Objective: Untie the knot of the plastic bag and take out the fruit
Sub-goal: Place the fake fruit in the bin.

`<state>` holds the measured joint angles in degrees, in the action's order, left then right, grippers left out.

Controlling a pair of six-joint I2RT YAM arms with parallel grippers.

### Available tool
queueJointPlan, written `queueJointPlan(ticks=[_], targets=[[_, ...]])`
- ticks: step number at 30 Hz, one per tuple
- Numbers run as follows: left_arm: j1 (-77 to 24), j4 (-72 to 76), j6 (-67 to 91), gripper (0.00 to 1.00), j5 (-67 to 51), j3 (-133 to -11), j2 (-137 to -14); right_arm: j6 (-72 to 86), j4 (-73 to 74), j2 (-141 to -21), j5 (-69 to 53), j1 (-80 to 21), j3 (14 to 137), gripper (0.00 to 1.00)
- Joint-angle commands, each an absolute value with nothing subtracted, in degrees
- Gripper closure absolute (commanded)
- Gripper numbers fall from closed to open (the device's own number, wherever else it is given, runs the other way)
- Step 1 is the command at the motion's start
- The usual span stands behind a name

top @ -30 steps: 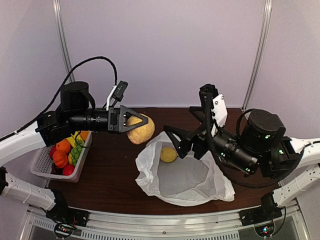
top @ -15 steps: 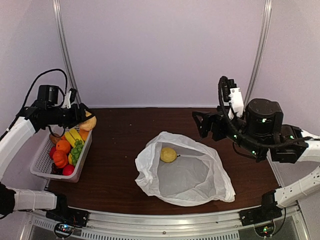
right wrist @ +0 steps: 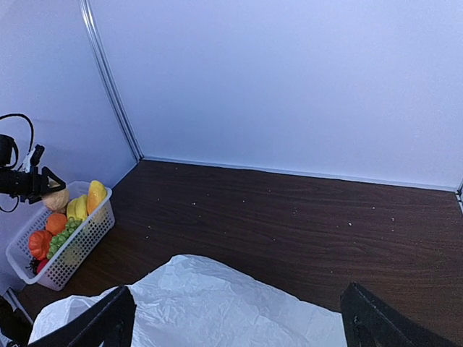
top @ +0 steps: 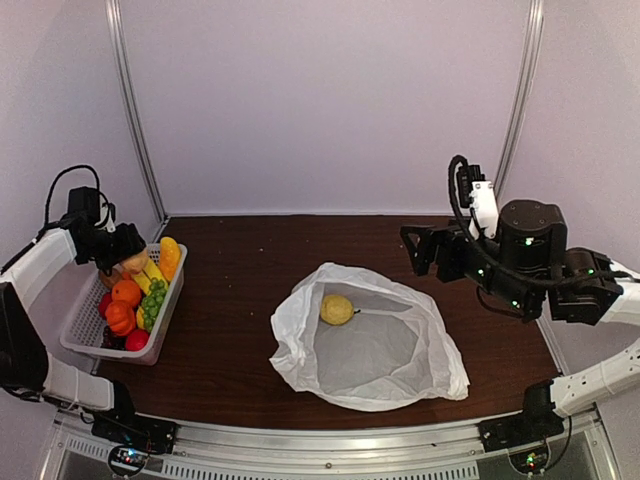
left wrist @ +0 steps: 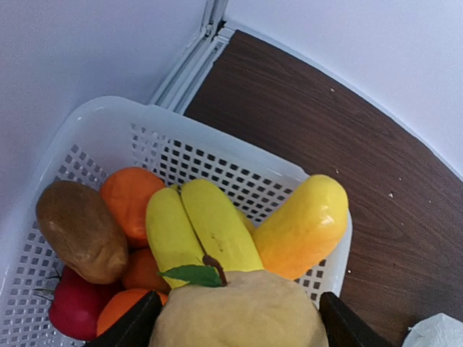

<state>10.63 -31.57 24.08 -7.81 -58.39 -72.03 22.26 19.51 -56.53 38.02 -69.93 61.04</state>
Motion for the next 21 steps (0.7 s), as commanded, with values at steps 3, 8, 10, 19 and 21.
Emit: queueJointPlan(ticks=[3,8,10,19,21], targets=[[15.37,-22.34,23.38,0.61,-2.97,-58.27,-75.79,24.26,22.89,-55.37,38.86,-69.42,59.62,0.01],[16.59,-19.52,22.91,0.62,-1.17,-59.09,-79.08,25.67,23.31,-55.37,38.69,-69.31,59.2,0.01],[17.29,-18.96,22.79,0.62,-1.84,-59.83,-81.14,26.09,23.17,-55.37,38.56,-69.32,59.07,0.01],[18.09,-17.99,21.98,0.56,-2.96,-62.89,-87.57,27.05,22.85,-55.73,37.94,-69.32,58.86,0.01],[18.27,-18.02,21.97,0.52,-3.05,-62.95,-87.79,27.24,22.93,-55.64,37.67,-69.29,58.76,0.01]])
